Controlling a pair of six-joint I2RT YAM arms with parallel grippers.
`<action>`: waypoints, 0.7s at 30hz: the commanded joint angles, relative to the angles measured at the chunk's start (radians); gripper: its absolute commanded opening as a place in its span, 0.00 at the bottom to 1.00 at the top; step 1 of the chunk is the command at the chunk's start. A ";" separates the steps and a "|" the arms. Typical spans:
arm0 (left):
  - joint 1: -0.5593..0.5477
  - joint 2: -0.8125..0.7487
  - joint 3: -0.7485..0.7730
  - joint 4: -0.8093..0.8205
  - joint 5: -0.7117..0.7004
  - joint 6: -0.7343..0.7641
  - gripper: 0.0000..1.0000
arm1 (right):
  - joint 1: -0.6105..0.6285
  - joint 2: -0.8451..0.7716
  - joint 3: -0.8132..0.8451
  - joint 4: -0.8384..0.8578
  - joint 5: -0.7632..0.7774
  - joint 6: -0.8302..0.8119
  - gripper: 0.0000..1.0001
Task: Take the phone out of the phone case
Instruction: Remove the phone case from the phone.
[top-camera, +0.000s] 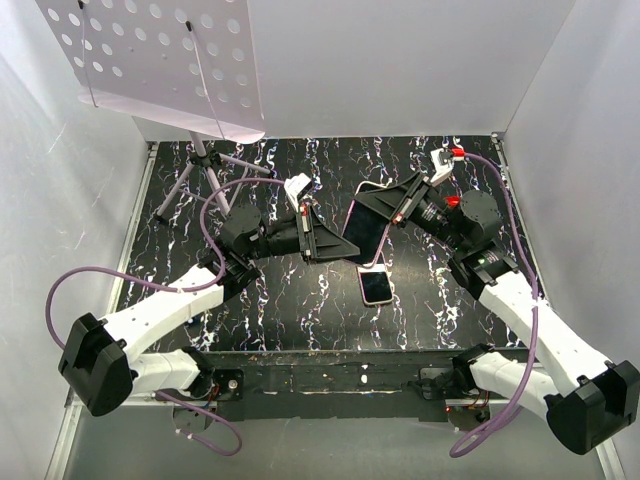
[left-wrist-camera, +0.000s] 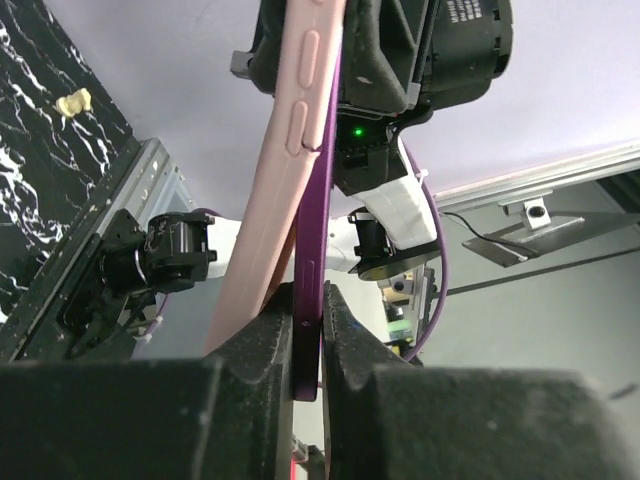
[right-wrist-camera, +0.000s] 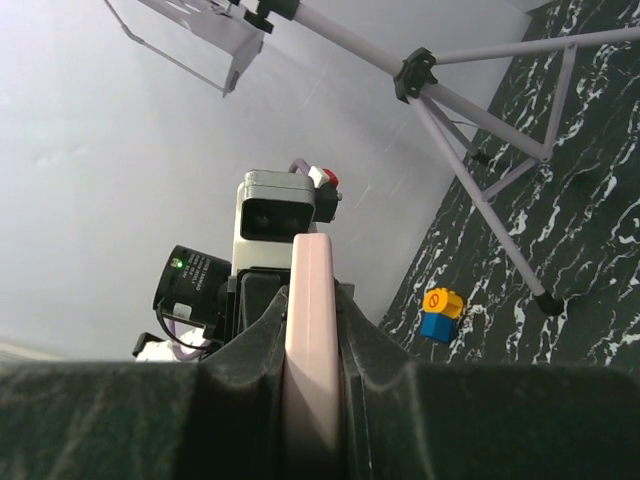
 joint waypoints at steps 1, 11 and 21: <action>0.004 -0.003 0.102 0.053 -0.073 0.031 0.00 | 0.029 0.002 0.030 -0.146 -0.179 -0.135 0.04; 0.044 -0.066 0.088 -0.032 -0.127 0.001 0.00 | 0.006 -0.064 0.115 -0.462 -0.322 -0.366 0.71; 0.060 -0.088 0.039 0.007 -0.187 -0.114 0.00 | 0.012 -0.181 -0.175 0.003 -0.270 -0.098 0.64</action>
